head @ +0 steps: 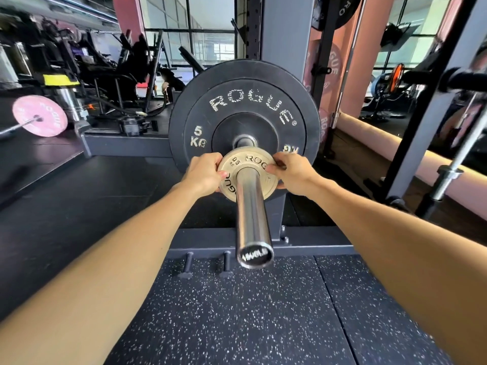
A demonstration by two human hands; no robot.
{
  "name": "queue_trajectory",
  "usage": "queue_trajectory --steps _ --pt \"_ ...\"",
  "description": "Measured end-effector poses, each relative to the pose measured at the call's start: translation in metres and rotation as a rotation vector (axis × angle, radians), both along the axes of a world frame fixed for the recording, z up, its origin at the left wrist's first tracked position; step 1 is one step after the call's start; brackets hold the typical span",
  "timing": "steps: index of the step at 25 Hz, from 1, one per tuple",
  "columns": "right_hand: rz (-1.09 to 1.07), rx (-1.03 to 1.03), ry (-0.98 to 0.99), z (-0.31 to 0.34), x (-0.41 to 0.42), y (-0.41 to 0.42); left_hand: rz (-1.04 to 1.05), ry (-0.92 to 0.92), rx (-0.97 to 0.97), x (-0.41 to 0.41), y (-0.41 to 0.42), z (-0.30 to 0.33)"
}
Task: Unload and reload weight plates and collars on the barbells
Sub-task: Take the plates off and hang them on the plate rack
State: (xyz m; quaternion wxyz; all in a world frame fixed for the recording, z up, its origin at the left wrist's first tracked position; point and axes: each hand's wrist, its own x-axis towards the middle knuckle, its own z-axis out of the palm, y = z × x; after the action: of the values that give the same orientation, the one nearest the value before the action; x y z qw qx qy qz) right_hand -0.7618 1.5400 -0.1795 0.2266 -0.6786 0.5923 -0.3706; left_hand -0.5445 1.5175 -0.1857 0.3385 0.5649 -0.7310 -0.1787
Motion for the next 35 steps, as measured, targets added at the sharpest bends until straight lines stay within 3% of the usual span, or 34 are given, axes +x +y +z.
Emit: queue_trajectory --steps 11,27,35 --pt "-0.07 -0.068 0.03 -0.007 0.019 0.126 -0.046 0.016 -0.004 0.017 0.118 -0.011" --pt "-0.005 -0.019 -0.062 -0.006 0.018 0.208 -0.063 -0.032 0.011 0.024 0.205 0.0" --pt "0.132 -0.031 -0.106 0.053 0.016 0.199 -0.051 -0.023 -0.015 0.037 0.208 0.072"
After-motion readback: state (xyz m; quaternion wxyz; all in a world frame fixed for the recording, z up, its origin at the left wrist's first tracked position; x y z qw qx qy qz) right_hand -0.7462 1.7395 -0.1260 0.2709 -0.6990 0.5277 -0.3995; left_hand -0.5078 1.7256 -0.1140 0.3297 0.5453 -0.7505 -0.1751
